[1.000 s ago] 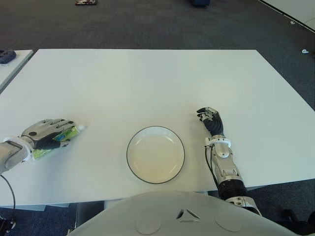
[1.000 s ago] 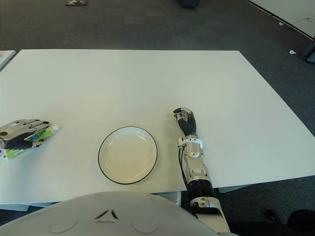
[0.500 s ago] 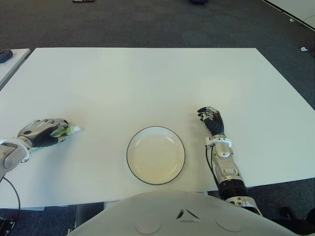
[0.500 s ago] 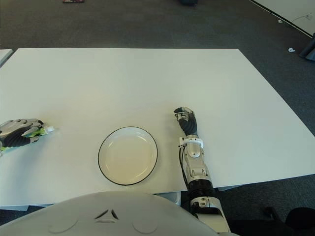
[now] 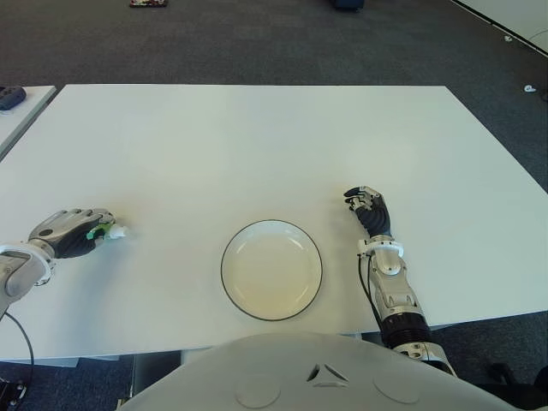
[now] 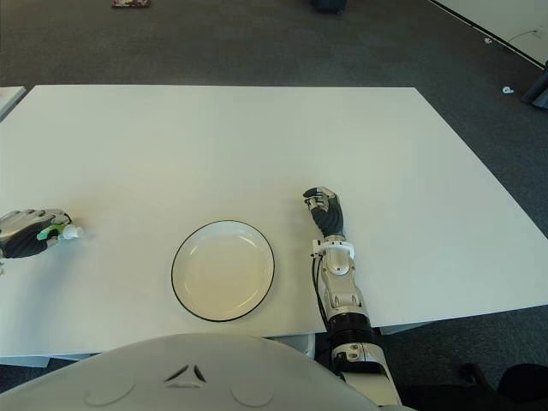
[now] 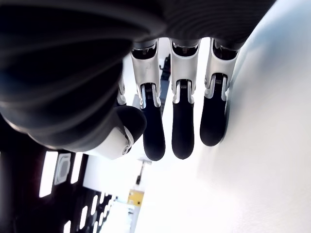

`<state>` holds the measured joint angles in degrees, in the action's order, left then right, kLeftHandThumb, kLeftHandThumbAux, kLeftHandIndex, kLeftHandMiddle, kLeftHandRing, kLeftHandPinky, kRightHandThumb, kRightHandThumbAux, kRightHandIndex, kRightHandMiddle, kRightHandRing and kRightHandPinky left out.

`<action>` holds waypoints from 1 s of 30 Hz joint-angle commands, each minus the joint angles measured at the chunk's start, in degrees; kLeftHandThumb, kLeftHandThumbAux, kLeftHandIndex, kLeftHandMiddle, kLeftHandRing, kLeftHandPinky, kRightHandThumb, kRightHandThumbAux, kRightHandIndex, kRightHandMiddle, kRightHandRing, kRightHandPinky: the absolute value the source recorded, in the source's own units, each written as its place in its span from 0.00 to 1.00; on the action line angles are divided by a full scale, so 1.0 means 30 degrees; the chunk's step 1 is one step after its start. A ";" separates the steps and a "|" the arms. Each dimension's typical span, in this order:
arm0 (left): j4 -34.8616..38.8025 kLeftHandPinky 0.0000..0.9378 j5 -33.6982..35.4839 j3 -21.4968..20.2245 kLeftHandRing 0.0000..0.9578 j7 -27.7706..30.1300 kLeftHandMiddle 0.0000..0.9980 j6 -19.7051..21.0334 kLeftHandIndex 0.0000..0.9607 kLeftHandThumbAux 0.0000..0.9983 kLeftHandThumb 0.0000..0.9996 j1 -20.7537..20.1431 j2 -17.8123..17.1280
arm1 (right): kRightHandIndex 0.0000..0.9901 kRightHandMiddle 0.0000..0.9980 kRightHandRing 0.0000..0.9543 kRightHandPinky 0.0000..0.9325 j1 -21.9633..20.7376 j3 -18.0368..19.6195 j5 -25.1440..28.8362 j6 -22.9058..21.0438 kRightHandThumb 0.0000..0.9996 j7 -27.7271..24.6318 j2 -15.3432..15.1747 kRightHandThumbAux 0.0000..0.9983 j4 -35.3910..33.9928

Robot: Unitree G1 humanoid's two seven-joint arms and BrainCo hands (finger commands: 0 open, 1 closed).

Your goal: Put the toothpaste on the table into the plate.

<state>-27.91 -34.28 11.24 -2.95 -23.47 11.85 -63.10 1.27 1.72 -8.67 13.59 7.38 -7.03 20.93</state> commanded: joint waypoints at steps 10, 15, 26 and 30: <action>0.0426 0.83 -0.0497 0.0391 0.81 0.0801 0.78 0.0938 0.46 0.70 0.72 0.0855 0.0767 | 0.43 0.45 0.46 0.49 -0.0084 0.0135 0.0153 -0.0004 0.71 0.0085 0.0088 0.73 0.0132; 0.0677 0.83 -0.0412 0.0297 0.81 0.0980 0.79 0.1240 0.46 0.70 0.72 0.0885 0.0937 | 0.43 0.45 0.46 0.49 -0.0070 0.0151 0.0173 0.0017 0.71 0.0102 0.0119 0.73 0.0090; 0.1624 0.84 -0.0162 -0.0105 0.82 0.1143 0.80 0.1737 0.46 0.70 0.72 0.1228 0.1115 | 0.43 0.45 0.45 0.48 0.0012 0.0189 0.0232 0.0016 0.71 0.0053 0.0166 0.73 -0.0037; 0.1963 0.85 -0.0061 -0.0276 0.83 0.1228 0.81 0.1873 0.46 0.70 0.72 0.1348 0.1149 | 0.43 0.44 0.45 0.48 0.0023 0.0195 0.0229 0.0039 0.71 0.0023 0.0167 0.73 -0.0031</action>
<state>-22.11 -34.26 9.25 -2.24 -18.21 14.01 -61.34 1.28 2.18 -8.44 13.75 7.49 -6.80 20.81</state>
